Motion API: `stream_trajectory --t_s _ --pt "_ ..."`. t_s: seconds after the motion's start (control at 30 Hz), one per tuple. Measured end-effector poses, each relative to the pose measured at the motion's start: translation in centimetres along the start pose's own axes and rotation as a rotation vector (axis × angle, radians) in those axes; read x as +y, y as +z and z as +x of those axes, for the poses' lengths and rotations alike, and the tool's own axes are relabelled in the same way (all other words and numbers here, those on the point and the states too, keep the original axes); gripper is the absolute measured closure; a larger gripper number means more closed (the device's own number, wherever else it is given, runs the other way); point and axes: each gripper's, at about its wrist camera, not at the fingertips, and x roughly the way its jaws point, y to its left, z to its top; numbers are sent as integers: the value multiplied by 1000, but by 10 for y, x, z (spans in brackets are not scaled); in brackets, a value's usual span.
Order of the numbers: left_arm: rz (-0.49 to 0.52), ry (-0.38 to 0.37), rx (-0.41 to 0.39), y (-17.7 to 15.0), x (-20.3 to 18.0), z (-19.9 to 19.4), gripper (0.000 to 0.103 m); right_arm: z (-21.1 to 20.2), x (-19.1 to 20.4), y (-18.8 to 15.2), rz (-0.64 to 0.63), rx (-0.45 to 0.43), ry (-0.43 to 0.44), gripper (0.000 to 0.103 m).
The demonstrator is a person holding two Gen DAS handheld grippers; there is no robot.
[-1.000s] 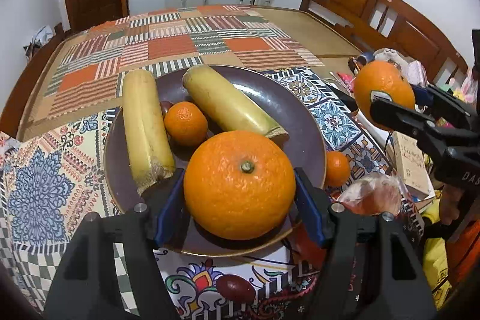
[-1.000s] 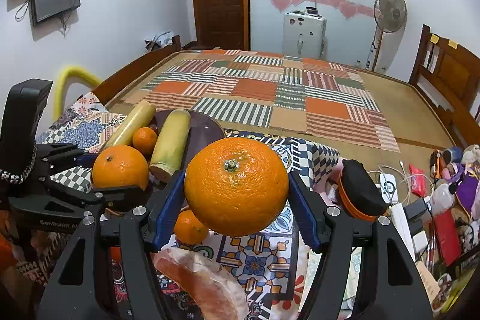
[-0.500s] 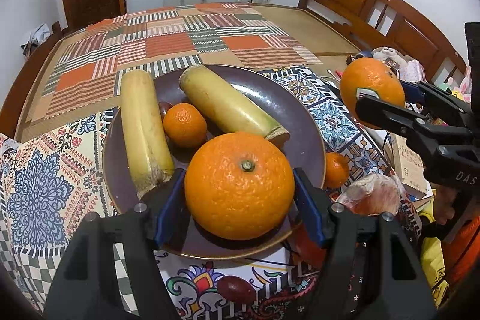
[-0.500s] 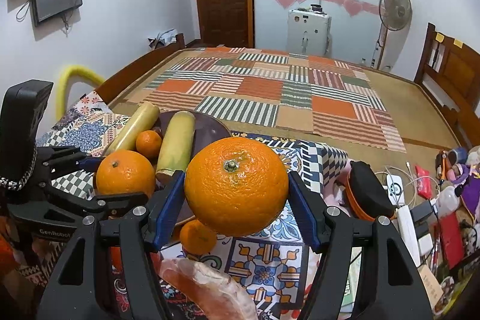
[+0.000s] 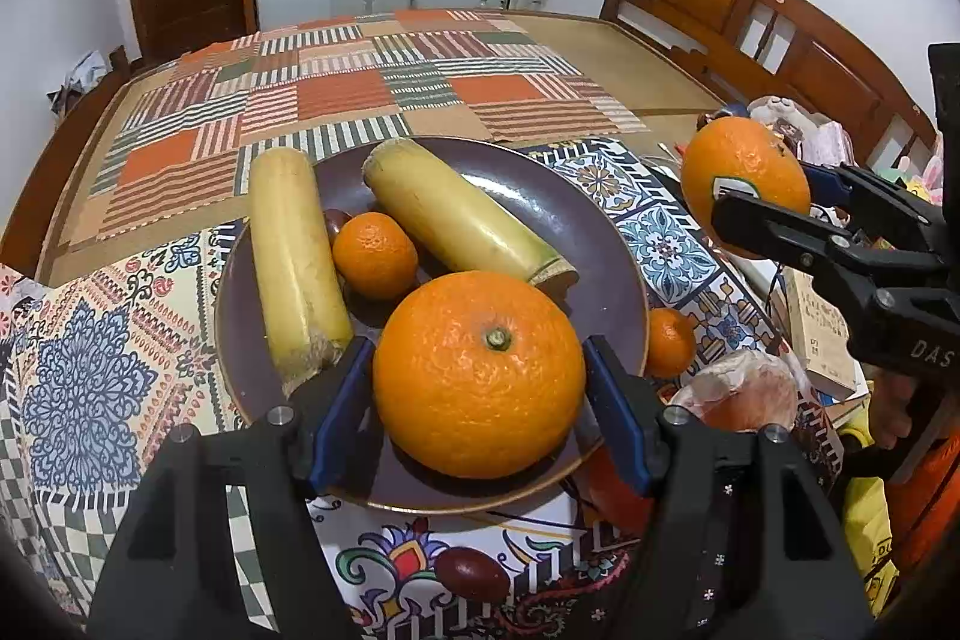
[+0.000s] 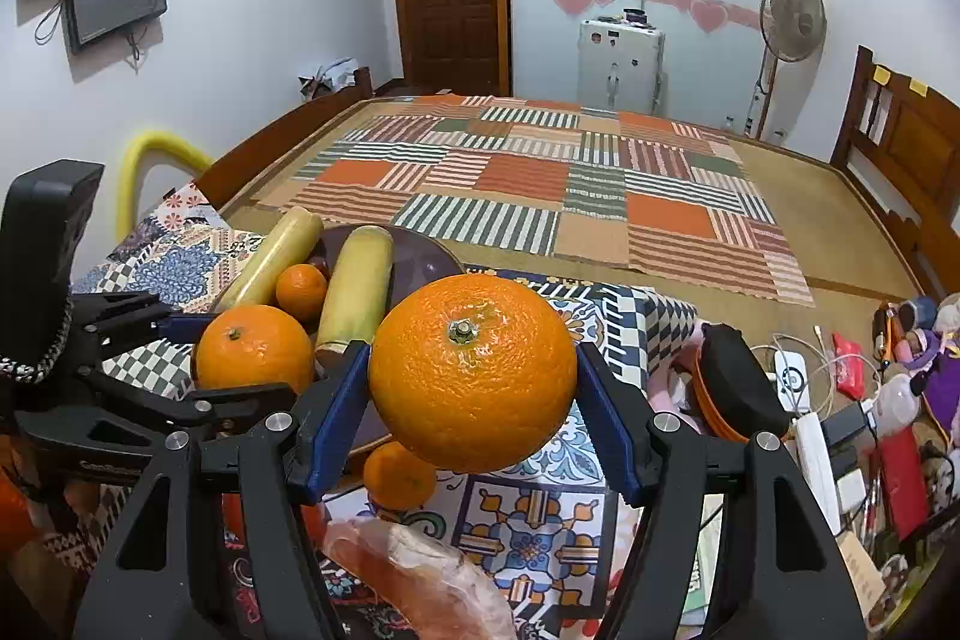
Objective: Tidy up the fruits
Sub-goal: 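Lower the large orange onto the plate with the left gripper while the right gripper places its orange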
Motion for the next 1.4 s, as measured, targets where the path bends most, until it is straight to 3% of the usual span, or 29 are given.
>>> stream_trajectory --t_s 0.1,0.23,0.47,0.6,0.93,1.3,1.4 --pt "25 17 -32 -1 -2 -8 33 -1 -2 0 0 0 -1 39" --pt "34 51 -132 6 -3 -32 20 2 -2 1 6 3 5 39" --pt "2 134 -227 8 21 -56 19 18 3 10 5 17 26 39" --pt "-25 181 -231 6 39 -54 19 34 8 20 -3 36 27 39" --pt "-110 185 -229 -6 78 -52 19 77 25 37 -49 114 25 39" --pt "-92 181 -241 -15 76 -52 19 92 23 41 8 184 64 38" --pt "-68 193 -244 -17 70 -52 19 91 27 42 -25 183 38 37"
